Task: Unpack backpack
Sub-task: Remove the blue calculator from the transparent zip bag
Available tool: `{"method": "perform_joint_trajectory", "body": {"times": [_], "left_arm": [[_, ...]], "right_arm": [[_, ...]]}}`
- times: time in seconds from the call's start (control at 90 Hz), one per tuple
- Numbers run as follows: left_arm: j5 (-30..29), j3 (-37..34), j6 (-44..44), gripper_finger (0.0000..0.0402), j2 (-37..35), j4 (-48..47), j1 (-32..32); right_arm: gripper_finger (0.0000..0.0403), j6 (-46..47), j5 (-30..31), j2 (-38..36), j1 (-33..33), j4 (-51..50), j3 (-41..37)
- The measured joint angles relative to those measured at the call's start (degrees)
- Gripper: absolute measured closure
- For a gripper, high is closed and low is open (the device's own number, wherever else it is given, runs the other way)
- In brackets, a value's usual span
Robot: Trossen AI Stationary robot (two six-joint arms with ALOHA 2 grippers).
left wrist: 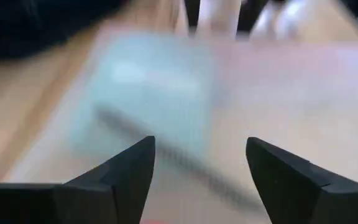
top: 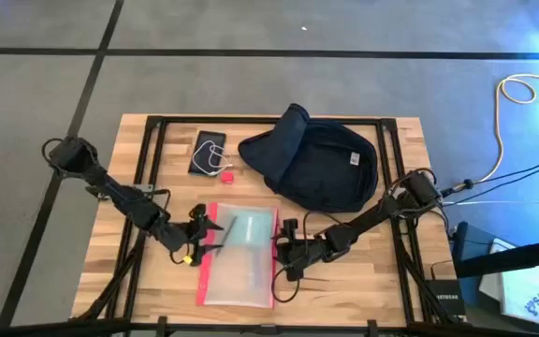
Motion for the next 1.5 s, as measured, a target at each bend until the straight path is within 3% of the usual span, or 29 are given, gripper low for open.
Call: {"method": "perform_joint_trajectory", "body": {"times": [0.089,0.222,0.422,0.489,0.589,0.667,0.789,0.867,1.089,1.322,1.5], "left_arm": [[0.0,0.0,-4.8,0.0163,0.0,-4.4,-1.8],[0.0,0.0,-7.3,0.0163,0.0,-6.4,-3.6],[-3.3,0.0,-8.1,0.0163,1.0,-6.2,-4.4],[-4.9,0.0,-8.1,0.0163,2.0,-5.3,-4.3],[-6.0,0.0,-6.8,0.0163,4.1,-4.6,-4.0],[-5.6,0.0,-6.0,0.0163,6.3,-4.1,-2.9],[-3.5,0.0,-6.2,0.0163,10.6,-2.4,-1.1],[-2.7,0.1,-6.1,0.0163,13.5,0.9,-0.5],[-3.2,0.1,-4.1,0.0163,19.7,11.2,-0.4],[-4.6,0.1,-4.0,0.0163,21.1,12.2,-0.4],[-5.4,0.0,-1.7,0.0163,21.2,14.9,-0.4]], "right_arm": [[0.0127,0.9,-0.5,0.0,0.0,0.0,0.4],[0.0127,11.1,-3.8,0.0,0.4,1.5,0.7],[0.0127,11.5,-5.1,0.0,0.3,7.7,0.7],[0.0127,11.6,-8.2,0.0,0.3,8.1,1.3],[0.0127,11.2,-16.3,0.0,0.2,3.0,3.8],[0.0127,11.0,-18.5,0.0,0.2,-4.7,5.9],[0.0127,11.8,-18.5,0.0,0.0,-17.0,8.4],[0.0127,13.4,-17.4,0.0,-0.1,-19.7,8.5],[0.0127,14.3,-12.9,0.0,-0.1,-16.5,7.4],[0.0127,10.6,-10.7,0.0,-0.5,-14.5,7.3],[0.0127,6.4,-9.9,1.2,-0.9,-4.8,7.3]]}}
